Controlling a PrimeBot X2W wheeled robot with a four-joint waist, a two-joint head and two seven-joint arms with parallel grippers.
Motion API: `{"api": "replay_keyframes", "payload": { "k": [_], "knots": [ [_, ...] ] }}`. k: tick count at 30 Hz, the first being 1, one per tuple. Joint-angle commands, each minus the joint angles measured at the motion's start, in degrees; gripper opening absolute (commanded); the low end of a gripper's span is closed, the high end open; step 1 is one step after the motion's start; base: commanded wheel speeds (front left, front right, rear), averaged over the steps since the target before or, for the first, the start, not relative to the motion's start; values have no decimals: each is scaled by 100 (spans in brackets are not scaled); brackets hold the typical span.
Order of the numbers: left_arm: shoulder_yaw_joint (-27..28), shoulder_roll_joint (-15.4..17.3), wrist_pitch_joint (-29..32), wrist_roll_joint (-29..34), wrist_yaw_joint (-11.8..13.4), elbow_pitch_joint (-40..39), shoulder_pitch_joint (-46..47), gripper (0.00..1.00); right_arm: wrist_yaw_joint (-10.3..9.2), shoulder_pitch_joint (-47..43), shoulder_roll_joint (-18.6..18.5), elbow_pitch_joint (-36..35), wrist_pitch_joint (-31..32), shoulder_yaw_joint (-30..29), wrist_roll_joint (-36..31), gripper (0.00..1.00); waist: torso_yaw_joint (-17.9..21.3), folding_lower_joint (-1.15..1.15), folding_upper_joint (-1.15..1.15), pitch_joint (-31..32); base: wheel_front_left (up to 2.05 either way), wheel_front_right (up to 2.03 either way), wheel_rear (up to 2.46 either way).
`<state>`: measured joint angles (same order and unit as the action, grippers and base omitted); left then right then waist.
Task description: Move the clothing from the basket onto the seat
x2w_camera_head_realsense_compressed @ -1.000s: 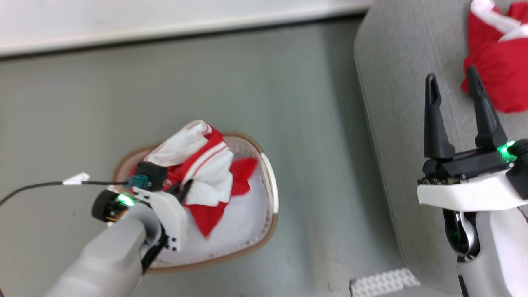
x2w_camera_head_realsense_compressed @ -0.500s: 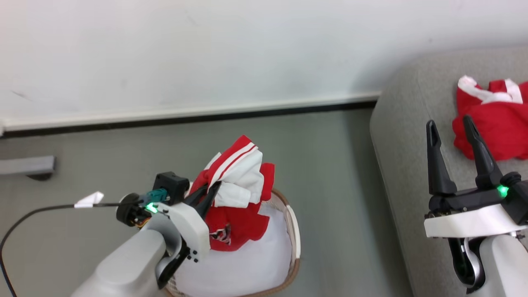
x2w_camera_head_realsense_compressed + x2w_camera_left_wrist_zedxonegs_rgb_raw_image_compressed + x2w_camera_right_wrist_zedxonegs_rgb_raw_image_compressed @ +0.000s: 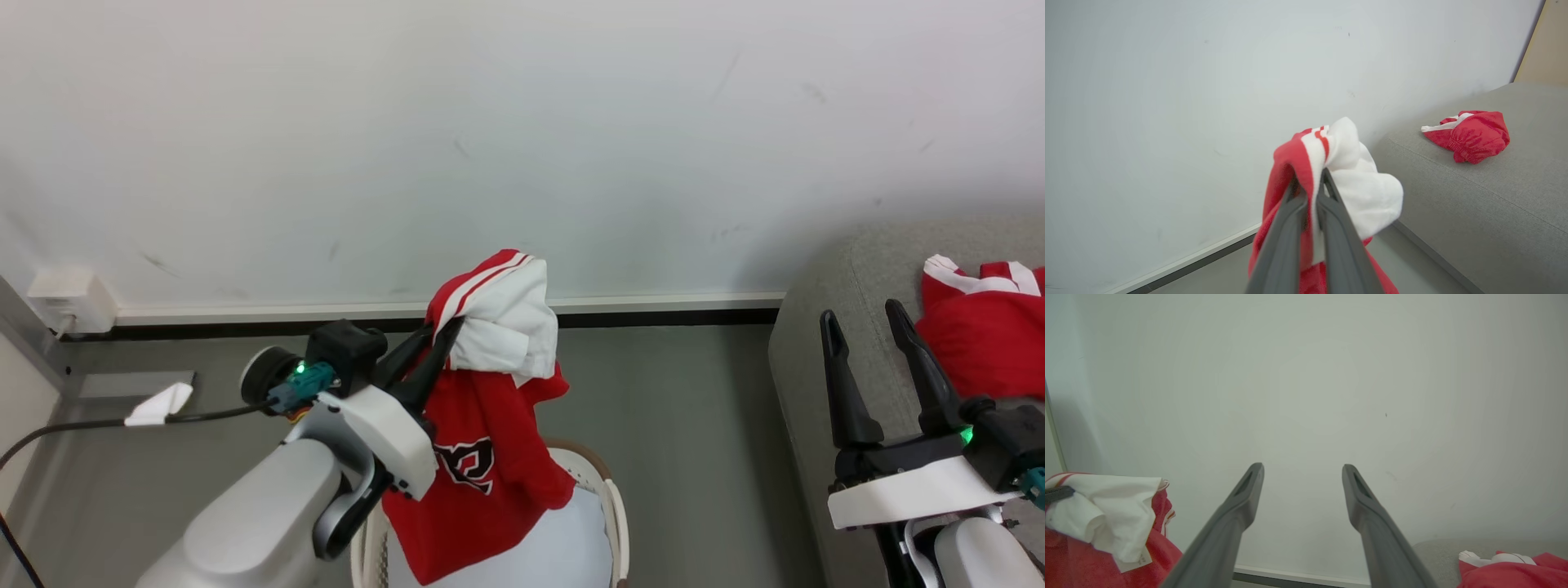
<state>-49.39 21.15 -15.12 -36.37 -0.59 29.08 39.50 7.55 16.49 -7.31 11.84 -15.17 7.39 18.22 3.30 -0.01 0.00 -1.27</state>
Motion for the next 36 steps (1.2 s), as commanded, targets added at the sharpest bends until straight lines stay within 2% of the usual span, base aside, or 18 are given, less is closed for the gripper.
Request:
{"api": "replay_keyframes", "payload": {
  "k": [1,13,22,30,36],
  "knots": [
    [48,84,-4,86,69,-203,-57,0,-13,-138,-37,42,5,42,90,100,-97,1,0,127,0,0,0],
    [154,321,231,110,348,-1239,116,0,-13,-327,32,144,5,248,160,100,-191,1,0,207,0,0,0],
    [166,439,343,63,465,-1601,59,0,-13,-254,32,174,5,549,216,100,-160,1,0,164,0,0,0],
    [76,335,394,29,423,-1658,123,0,-13,-134,-56,418,5,1725,443,100,-246,1,0,161,0,0,0],
    [-71,145,423,25,322,-1617,196,0,-13,185,-52,765,4,2536,623,100,-458,1,0,182,0,0,0]
  ]
}}
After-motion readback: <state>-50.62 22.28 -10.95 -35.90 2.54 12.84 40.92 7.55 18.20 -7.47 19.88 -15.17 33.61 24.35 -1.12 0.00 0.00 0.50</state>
